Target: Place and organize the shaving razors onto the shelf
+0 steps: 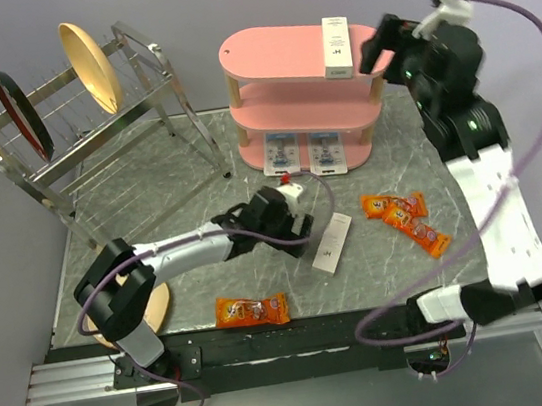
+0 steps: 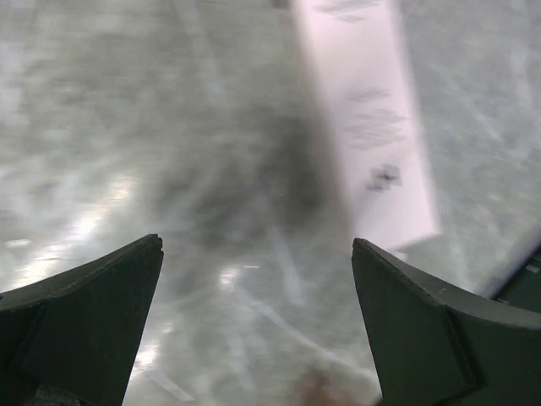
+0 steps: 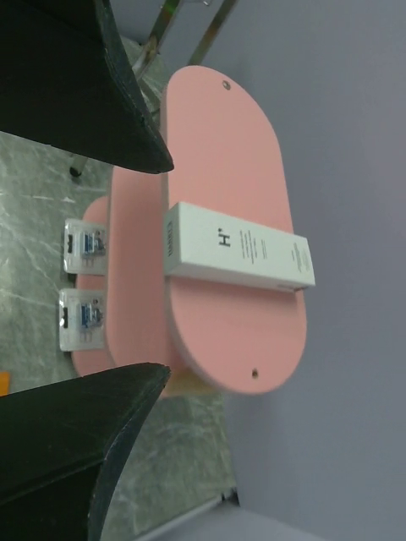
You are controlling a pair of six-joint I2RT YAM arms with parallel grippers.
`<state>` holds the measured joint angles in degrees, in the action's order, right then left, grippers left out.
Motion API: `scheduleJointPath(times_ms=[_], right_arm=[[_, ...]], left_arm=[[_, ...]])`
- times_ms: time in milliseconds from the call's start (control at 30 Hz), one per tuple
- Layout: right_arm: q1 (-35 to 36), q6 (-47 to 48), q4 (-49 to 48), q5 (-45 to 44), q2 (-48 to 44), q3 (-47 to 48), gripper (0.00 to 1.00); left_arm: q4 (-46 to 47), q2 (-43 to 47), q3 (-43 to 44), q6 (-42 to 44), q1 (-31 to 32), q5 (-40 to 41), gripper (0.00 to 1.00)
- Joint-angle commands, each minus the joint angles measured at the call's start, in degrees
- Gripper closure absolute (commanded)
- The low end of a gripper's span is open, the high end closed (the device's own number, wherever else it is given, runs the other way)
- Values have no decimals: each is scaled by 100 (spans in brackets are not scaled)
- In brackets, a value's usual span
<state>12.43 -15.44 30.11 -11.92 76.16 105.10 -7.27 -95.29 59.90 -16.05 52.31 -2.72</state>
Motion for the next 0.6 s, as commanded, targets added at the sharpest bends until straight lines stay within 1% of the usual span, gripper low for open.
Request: scheduleJointPath(times_ms=[0, 100, 167, 367, 400, 533, 567], right_arm=[[-109, 384, -849, -705, -802, -920, 0], [-135, 489, -866, -1039, -1137, -1368, 0], [-266, 429, -892, -1145, -1287, -1710, 0], [-565, 270, -954, -874, -1604, -2221, 0], [-618, 252, -998, -821, -1691, -2291, 0], [-697, 164, -1112, -654, -1868, -2634, 0], [-715, 130, -1104, -636, -1903, -2670, 0]], left_arm=[[278, 63, -67, -469, 551, 254, 1], [209, -235, 223, -609, 709, 263, 1], [147, -350, 425, -688, 850, 439, 1], [-73, -684, 654, -1066, 1394, 930, 1], [-247, -806, 724, -1145, 1439, 1036, 1], [-529, -1220, 1163, -1382, 1650, 1869, 1], [-556, -1299, 1225, -1409, 1694, 1933, 1]])
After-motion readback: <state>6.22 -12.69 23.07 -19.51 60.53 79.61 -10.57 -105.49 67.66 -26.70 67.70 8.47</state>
